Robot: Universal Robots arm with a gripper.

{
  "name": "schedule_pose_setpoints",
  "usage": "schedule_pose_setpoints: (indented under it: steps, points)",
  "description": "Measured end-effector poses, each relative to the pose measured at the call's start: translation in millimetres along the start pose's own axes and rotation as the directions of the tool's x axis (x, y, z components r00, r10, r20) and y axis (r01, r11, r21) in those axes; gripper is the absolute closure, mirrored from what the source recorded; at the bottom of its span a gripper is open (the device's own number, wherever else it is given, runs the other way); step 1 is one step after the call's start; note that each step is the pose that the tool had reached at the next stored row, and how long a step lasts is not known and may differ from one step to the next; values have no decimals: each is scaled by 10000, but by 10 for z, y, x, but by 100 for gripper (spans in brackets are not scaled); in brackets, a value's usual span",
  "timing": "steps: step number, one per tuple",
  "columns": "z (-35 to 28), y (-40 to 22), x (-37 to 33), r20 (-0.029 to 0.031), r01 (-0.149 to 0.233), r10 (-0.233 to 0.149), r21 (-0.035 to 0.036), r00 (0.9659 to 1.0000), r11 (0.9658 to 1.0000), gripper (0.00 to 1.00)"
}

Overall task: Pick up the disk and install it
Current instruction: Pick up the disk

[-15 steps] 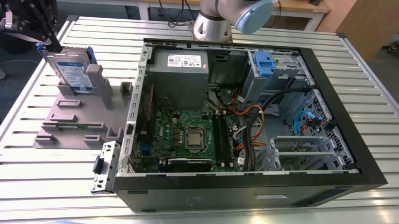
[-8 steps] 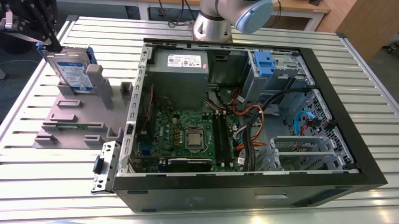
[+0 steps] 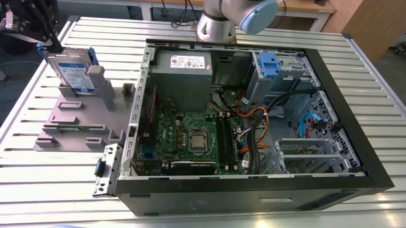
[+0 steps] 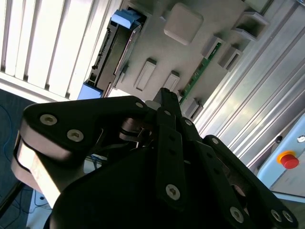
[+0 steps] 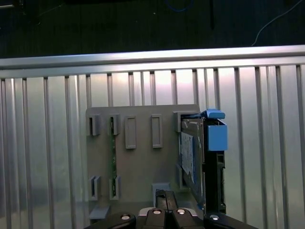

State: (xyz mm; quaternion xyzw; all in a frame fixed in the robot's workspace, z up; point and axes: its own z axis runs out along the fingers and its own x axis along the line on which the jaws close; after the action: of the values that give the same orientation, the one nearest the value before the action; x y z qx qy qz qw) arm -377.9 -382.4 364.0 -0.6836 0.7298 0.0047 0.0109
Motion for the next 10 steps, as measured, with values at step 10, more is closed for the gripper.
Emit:
schedule_pose_setpoints:
  steps: [10]
  points:
    - [0, 0, 0, -6, 62, -62, -1, 10000, 10000, 89]
